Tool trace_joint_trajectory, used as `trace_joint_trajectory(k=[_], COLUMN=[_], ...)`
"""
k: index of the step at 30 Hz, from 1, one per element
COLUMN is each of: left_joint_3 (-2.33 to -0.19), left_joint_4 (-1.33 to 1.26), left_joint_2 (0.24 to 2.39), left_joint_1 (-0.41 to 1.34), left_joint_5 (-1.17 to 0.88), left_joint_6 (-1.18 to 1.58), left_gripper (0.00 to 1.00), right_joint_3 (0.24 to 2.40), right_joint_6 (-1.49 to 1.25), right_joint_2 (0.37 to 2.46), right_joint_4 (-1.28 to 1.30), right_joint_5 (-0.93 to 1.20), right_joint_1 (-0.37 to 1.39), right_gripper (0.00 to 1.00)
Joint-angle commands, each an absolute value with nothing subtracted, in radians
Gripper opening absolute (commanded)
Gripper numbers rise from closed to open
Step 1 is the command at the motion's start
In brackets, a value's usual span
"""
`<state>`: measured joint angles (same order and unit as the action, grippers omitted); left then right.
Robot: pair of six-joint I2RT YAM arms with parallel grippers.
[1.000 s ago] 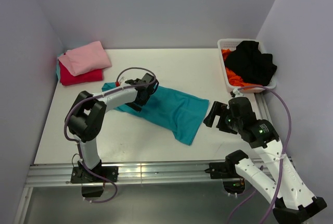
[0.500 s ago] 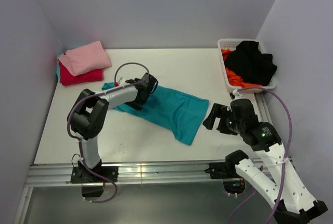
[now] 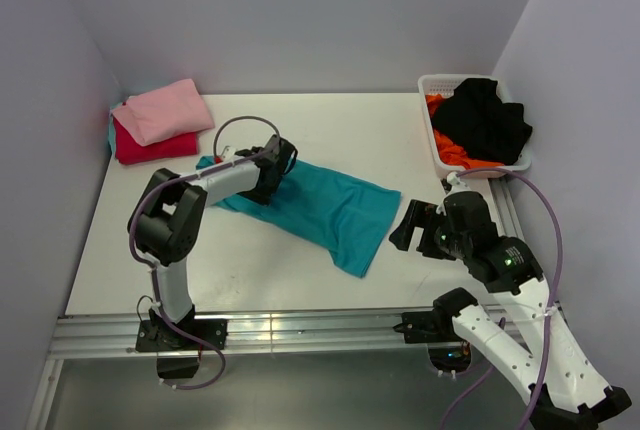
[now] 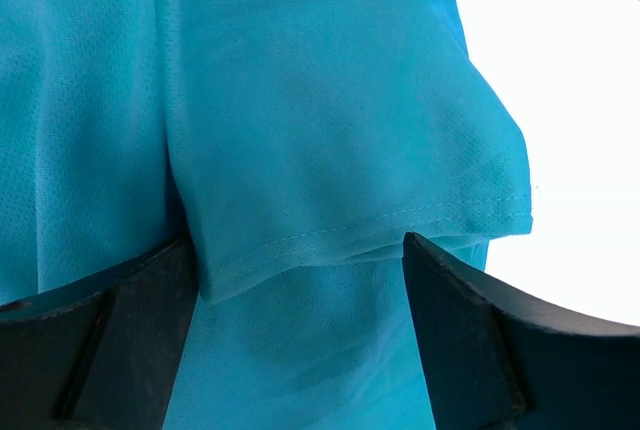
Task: Fold and stack the t-shirts
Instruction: Flatten out the tshirt
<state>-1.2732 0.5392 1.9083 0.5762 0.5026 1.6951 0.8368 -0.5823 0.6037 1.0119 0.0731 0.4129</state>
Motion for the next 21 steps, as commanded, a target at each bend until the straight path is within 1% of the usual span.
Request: trace_joint_trajectory(k=[1, 5, 7, 9, 10, 12, 13, 14, 15, 16, 17, 18, 21], left_joint_3=[-1.279, -1.290, -1.289, -1.284, -1.284, -1.285, -1.289, -1.289, -1.289, -1.287, -1.287, -1.289, -1.290], left_joint_4=[0.509, 0.503, 0.500, 0.486, 0.485, 0.482, 0.479, 0.476, 0.469, 0.466, 0.465, 0.463, 0.457], left_joint_2=[1.908, 1.922, 1.925, 1.924, 1.925, 1.930, 1.931, 1.934, 1.936, 1.934, 1.936, 1.937, 1.940], left_joint_1=[0.565, 0.557, 0.555, 0.554, 0.552, 0.551, 0.549, 0.548, 0.546, 0.543, 0.540, 0.538, 0.531], left_joint_5=[0.517, 0.506, 0.500, 0.494, 0.491, 0.486, 0.485, 0.482, 0.477, 0.469, 0.466, 0.463, 0.456], left_joint_6=[1.694, 1.677, 1.678, 1.677, 1.672, 1.666, 1.664, 1.658, 1.657, 1.654, 1.652, 1.651, 1.637], left_gripper=[0.84, 0.82, 0.77, 0.75, 0.71, 0.66, 0.55, 0.53, 0.43, 0.38, 0.18, 0.12, 0.07], right_joint_3=[0.839, 0.839, 0.839, 0.839, 0.839, 0.839, 0.839, 0.839, 0.841, 0.841, 0.841, 0.839, 0.839], right_joint_6=[-0.572, -0.575, -0.575, -0.577, -0.578, -0.580, -0.581, -0.583, -0.583, -0.584, -0.586, -0.586, -0.592], right_joint_2=[0.611, 0.611, 0.611, 0.612, 0.612, 0.612, 0.612, 0.612, 0.612, 0.612, 0.614, 0.615, 0.621], right_joint_4=[0.999, 1.002, 1.000, 1.002, 1.003, 1.005, 1.003, 1.003, 1.003, 1.003, 1.005, 1.003, 1.003], right_joint_5=[0.072, 0.066, 0.061, 0.060, 0.058, 0.054, 0.052, 0.049, 0.048, 0.046, 0.046, 0.043, 0.038], right_joint_1=[0.420, 0.420, 0.420, 0.422, 0.422, 0.422, 0.422, 0.420, 0.422, 0.422, 0.420, 0.422, 0.422], right_gripper=[0.95, 0.95, 0.95, 0.95, 0.95, 0.95, 0.95, 0.95, 0.95, 0.95, 0.95, 0.95, 0.95])
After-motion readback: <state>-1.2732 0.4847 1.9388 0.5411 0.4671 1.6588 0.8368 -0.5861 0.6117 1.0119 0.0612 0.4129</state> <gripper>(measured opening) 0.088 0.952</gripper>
